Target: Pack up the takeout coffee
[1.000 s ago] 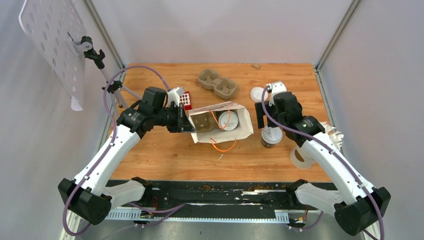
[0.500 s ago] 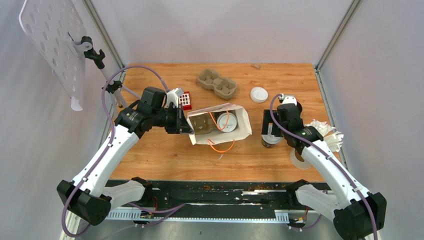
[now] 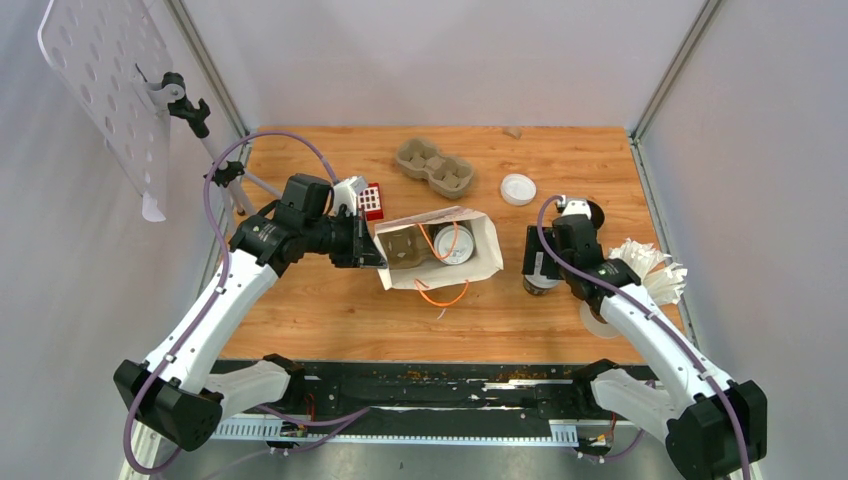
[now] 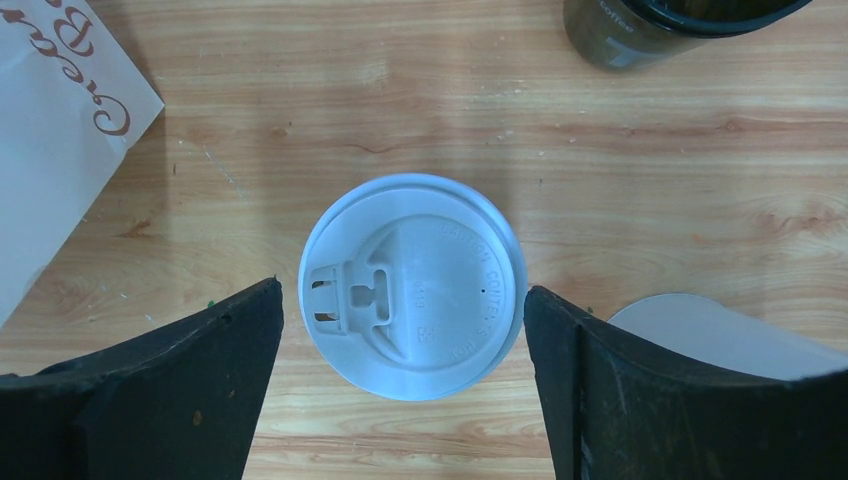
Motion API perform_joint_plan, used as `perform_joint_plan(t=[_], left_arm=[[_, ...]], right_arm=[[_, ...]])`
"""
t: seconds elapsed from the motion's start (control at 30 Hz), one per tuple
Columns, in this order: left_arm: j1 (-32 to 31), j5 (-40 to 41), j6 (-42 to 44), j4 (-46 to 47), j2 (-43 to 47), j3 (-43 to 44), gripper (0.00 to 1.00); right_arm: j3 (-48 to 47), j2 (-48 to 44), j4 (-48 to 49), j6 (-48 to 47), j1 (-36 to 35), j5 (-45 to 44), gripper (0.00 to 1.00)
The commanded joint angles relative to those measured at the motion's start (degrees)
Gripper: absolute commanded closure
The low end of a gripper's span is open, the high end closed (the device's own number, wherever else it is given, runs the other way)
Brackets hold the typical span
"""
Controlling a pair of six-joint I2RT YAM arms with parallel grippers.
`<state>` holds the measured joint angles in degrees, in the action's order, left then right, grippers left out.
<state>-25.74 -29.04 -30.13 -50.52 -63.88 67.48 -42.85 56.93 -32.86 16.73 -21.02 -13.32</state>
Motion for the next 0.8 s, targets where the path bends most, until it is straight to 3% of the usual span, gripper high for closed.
perform_joint_plan(t=[0.0, 0.47, 0.77], left_arm=[[0.3, -0.8, 0.9, 0.5, 0.0, 2.3, 1.0], [0.3, -0.9, 1.3, -0.1, 0.1, 2.0, 1.0], [0.3, -0.8, 1.4, -0.4, 0.4, 2.0, 1.0]], right_arm=[[0.5, 0.0, 3.0, 1.4, 0.2, 0.1, 0.1], [3.3, 0.7, 4.6, -0.1, 0.2, -0.6, 0.12], [3.2, 0.3, 3.5, -1.7, 0.2, -1.8, 0.24]])
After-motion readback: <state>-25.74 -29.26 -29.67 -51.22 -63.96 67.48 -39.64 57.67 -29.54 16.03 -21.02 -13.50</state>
